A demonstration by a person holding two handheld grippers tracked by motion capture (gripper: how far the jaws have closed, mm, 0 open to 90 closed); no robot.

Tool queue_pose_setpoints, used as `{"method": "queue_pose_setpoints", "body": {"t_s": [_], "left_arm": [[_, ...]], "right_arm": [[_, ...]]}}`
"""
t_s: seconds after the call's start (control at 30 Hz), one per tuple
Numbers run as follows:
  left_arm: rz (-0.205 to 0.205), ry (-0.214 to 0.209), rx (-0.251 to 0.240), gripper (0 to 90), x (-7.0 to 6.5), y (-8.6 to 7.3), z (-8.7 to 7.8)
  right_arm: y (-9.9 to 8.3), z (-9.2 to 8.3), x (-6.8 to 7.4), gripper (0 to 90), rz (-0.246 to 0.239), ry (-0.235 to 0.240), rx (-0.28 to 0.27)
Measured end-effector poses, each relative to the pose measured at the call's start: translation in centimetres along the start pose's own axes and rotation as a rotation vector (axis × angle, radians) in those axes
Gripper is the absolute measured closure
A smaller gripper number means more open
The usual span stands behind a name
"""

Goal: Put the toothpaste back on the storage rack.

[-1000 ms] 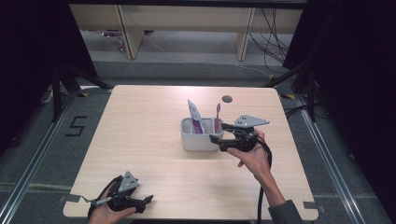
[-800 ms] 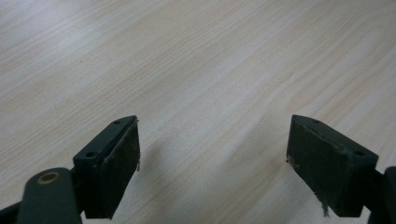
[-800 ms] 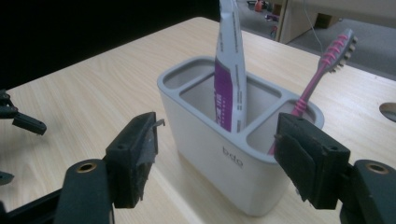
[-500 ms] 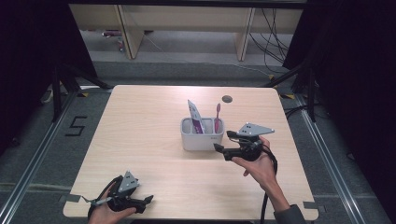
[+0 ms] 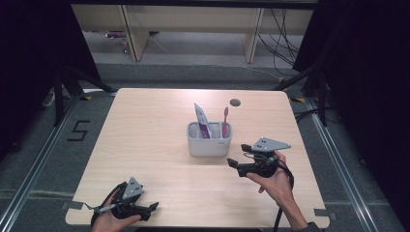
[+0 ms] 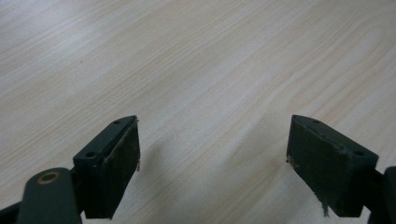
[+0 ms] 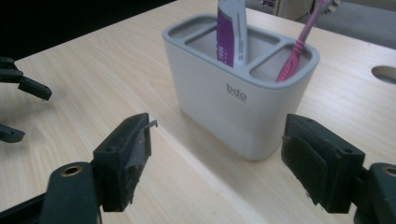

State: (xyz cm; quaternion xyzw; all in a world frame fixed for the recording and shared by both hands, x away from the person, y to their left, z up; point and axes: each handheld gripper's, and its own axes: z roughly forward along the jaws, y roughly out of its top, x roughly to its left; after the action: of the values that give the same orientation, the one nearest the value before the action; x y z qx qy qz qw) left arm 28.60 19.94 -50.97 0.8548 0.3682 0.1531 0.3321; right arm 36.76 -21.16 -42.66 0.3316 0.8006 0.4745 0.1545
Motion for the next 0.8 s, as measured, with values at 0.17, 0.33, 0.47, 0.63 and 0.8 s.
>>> {"method": "queue_pose_setpoints", "body": {"t_s": [0.17, 0.33, 0.47, 0.63, 0.8], "left_arm": [[0.001, 0.002, 0.0, 16.9, 0.0, 0.0, 0.0], [0.009, 0.008, 0.006, 16.9, 0.1, 0.0, 0.0], [0.013, 0.001, 0.01, 16.9, 0.1, 0.0, -0.1], [0.007, 0.002, 0.001, 16.9, 0.0, 0.0, -0.1], [0.013, 0.002, 0.006, 16.9, 0.1, 0.0, -0.1]], "right_arm": [[-0.9, -0.2, 0.1, 22.3, 0.007, -0.011, 0.0], [-1.7, -0.3, 0.4, 21.5, 0.004, -0.004, 0.013], [-2.6, -0.6, 0.9, 21.1, 0.045, -0.004, 0.043], [-3.7, -0.6, 1.1, 20.9, 0.047, 0.006, 0.055], [-4.6, -0.8, 1.1, 20.7, 0.048, -0.008, 0.075]]}}
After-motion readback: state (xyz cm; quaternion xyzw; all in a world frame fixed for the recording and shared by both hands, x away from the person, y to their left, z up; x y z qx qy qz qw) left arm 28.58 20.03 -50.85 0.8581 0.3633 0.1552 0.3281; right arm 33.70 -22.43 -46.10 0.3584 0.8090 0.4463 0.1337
